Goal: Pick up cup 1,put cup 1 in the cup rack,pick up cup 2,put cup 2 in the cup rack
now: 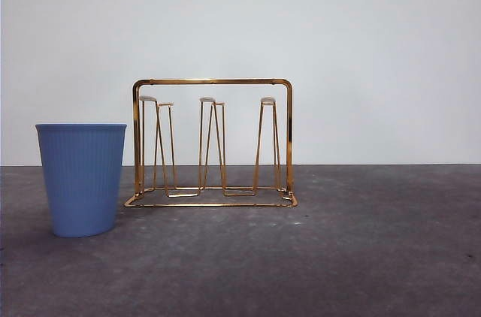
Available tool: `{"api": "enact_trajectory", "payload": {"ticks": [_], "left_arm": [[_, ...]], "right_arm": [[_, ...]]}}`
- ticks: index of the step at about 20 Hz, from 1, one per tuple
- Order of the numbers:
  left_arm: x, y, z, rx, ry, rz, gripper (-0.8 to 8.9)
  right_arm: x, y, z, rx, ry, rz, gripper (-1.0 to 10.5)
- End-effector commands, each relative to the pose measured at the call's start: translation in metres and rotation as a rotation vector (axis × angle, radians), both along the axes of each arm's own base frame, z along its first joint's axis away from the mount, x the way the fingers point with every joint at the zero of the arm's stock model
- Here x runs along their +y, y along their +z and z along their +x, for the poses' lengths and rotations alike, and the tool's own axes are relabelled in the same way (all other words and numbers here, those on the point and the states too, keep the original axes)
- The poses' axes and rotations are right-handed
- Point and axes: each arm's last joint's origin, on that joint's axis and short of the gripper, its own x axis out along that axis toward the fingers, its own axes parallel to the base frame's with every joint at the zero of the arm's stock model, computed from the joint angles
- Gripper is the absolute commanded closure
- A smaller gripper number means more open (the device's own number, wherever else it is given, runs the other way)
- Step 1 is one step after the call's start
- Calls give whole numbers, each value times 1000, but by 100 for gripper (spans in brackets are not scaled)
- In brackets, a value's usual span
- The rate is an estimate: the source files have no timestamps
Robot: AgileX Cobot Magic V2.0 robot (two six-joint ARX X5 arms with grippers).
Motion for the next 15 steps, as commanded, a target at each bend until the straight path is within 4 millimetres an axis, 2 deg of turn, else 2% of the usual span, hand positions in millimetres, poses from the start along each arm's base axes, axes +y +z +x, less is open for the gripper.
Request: {"api": "enact_trajectory", "payload": {"ticks": [1,8,15], "left_arm": [[0,0,2,-11,30,35,822],[-10,-13,14,67,118,215,822],[-33,-43,23,192,317,529,821]], "right_arm": [[-16,-4,-12,-21,-97,-121,725],[-61,-14,-47,51,-303,-299,726],[-89,-20,-71,84,-376,-356,726]]}}
